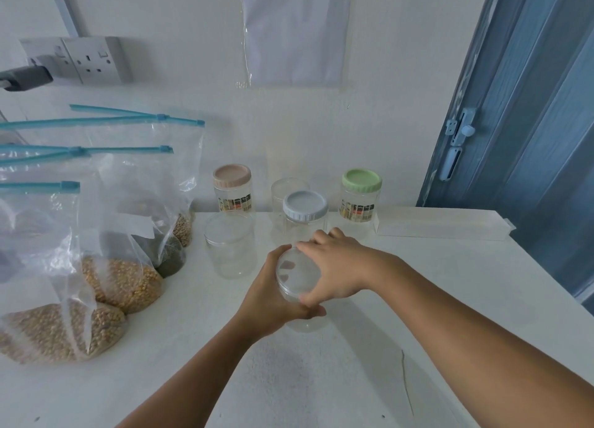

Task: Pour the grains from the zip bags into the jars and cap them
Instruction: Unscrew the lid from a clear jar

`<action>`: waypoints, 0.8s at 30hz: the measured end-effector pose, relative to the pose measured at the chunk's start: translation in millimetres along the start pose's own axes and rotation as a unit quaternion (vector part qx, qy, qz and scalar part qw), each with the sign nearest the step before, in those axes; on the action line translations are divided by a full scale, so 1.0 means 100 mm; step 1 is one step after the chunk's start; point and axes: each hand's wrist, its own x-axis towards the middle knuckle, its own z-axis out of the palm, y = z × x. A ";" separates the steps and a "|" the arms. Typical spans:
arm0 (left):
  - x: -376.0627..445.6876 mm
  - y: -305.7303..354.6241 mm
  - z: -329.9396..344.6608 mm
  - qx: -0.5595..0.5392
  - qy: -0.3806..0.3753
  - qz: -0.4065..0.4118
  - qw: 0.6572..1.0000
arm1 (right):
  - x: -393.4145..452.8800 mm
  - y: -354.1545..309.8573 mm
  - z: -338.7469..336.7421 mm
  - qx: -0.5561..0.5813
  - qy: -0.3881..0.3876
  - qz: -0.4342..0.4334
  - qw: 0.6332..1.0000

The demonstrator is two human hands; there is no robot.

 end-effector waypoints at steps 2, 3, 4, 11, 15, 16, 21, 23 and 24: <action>0.00 -0.01 -0.01 -0.002 -0.001 0.001 1.000 | 0.00 0.03 -0.05 0.015 -0.029 0.002 0.999; 0.01 0.00 -0.02 -0.004 -0.005 -0.005 1.000 | 0.00 0.02 -0.05 0.015 -0.026 0.016 0.999; 0.01 0.00 -0.03 -0.005 -0.009 -0.012 1.000 | 0.00 0.00 -0.03 0.011 -0.017 0.034 0.999; 0.03 -0.01 -0.03 0.000 -0.008 0.014 1.000 | 0.07 0.05 -0.02 0.058 -0.038 0.016 0.997; 0.03 -0.02 -0.04 -0.001 -0.013 -0.007 1.000 | 0.04 -0.02 0.00 0.025 0.000 0.046 0.999; 0.02 -0.01 -0.04 -0.002 -0.012 -0.009 1.000 | 0.06 -0.03 0.02 0.018 0.017 0.045 0.999; 0.03 -0.01 -0.03 -0.001 0.000 0.006 1.000 | 0.08 0.07 -0.03 0.090 -0.037 -0.003 0.995; 0.04 -0.02 -0.04 0.006 -0.004 0.004 1.000 | 0.07 0.06 -0.04 0.083 -0.034 0.000 0.996; 0.05 -0.03 -0.04 0.010 -0.008 0.000 1.000 | 0.08 0.04 -0.03 0.067 -0.020 0.009 0.998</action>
